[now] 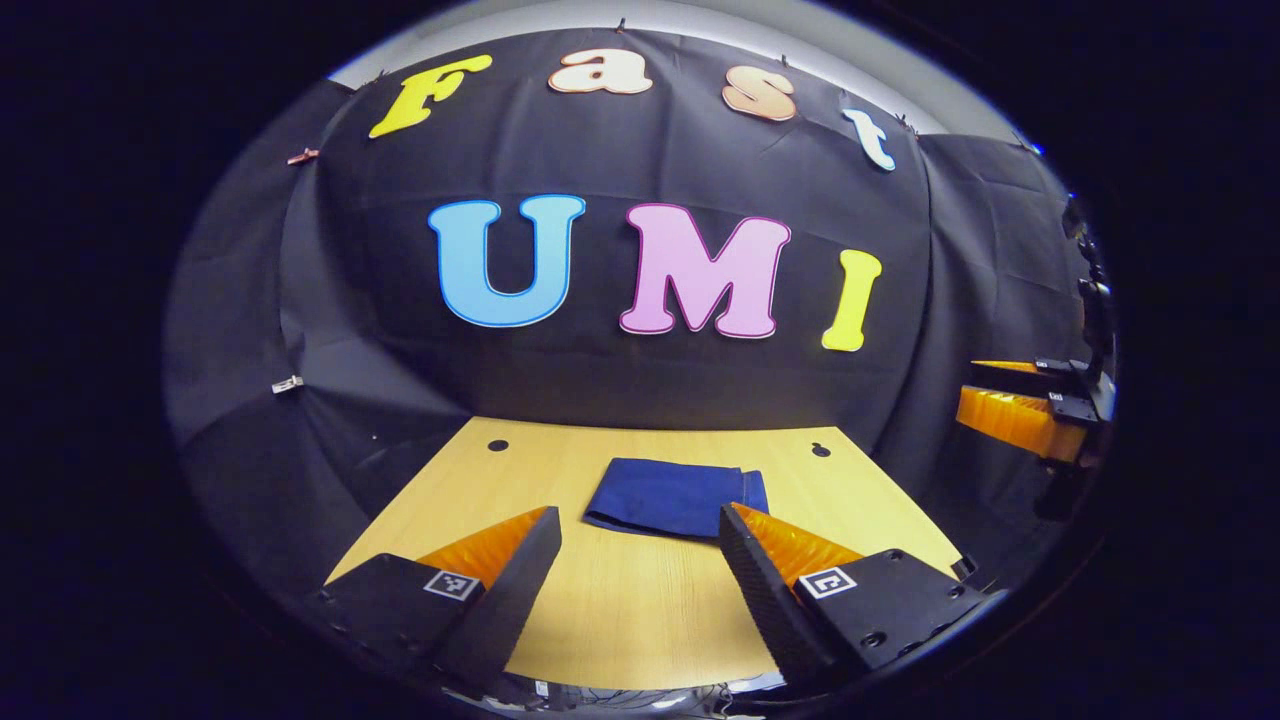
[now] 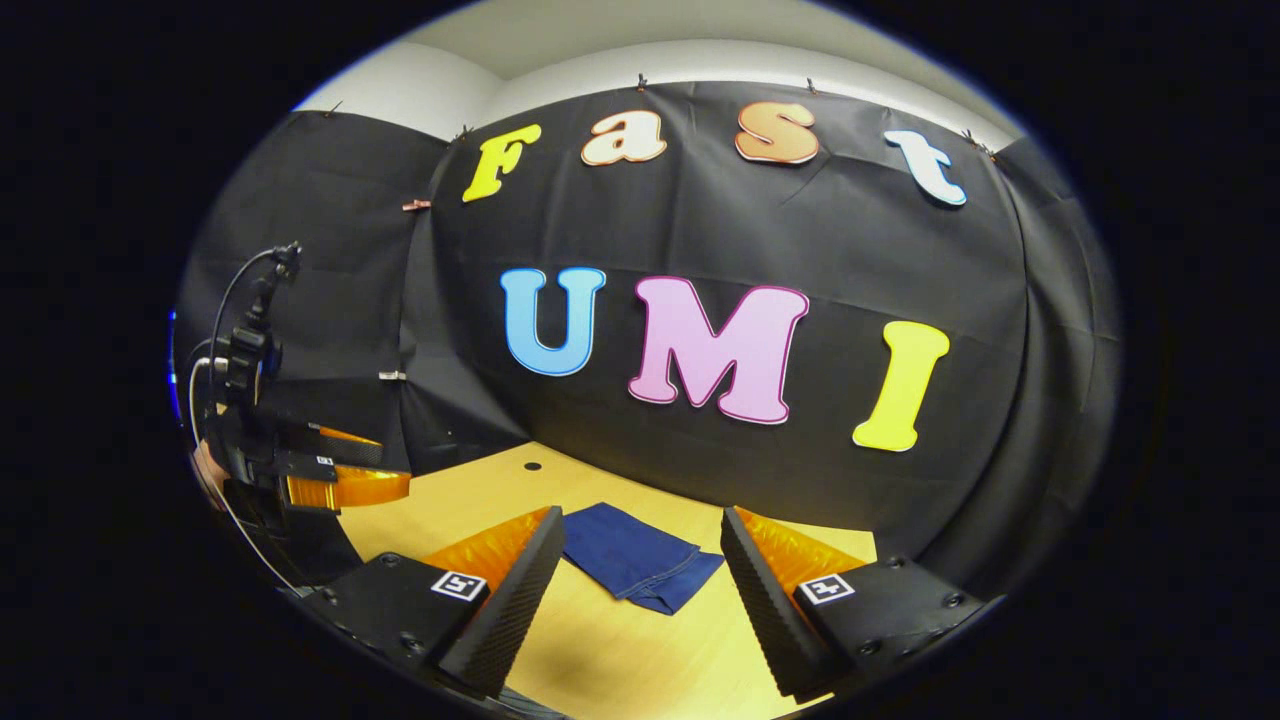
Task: Grasp the waist and the cuffs of the jeans and fold them to make the two legs overlap; first hold the waist and fold one-third of the jeans toward the cuffs, then hold the cuffs and fold the remaining one-third in the same direction to finish folding.
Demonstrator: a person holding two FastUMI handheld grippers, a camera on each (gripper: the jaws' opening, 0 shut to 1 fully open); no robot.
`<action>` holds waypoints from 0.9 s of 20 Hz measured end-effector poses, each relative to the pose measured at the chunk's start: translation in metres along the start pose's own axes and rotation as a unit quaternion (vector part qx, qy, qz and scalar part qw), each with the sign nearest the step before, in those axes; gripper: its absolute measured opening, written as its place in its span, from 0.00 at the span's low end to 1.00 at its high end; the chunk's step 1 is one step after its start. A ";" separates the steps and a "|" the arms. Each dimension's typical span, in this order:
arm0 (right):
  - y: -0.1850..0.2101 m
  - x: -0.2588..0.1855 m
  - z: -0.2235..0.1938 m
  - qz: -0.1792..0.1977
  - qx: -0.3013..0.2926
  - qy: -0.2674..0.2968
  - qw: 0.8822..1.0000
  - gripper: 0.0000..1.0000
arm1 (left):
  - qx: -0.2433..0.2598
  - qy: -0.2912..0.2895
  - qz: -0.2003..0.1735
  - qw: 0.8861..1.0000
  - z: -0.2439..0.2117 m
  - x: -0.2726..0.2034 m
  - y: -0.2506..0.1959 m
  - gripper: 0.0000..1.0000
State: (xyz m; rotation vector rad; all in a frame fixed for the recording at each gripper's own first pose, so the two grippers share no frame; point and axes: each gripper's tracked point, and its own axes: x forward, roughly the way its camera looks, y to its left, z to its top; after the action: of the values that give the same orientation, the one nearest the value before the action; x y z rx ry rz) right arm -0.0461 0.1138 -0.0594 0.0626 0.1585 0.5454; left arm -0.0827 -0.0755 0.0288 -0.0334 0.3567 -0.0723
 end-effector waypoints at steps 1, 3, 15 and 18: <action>0.000 -0.006 0.005 -0.001 0.004 -0.005 1.000 0.97 | 0.003 -0.003 0.007 1.000 0.001 -0.009 0.001 1.00; -0.003 -0.012 0.018 -0.008 0.003 -0.017 1.000 0.97 | 0.003 -0.018 0.013 1.000 0.007 -0.024 0.001 1.00; 0.008 -0.009 0.055 0.041 -0.014 -0.044 0.998 0.96 | 0.005 -0.077 0.021 0.997 0.057 -0.032 -0.032 1.00; 0.003 -0.018 0.047 0.041 -0.023 -0.041 0.998 0.96 | 0.006 -0.077 0.003 0.997 0.050 -0.022 -0.042 1.00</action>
State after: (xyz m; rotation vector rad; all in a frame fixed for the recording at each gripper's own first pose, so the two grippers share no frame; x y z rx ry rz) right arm -0.0553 0.1062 -0.0105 0.0476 0.0632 0.6267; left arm -0.0886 -0.1148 0.0854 -0.0251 0.2025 -0.0650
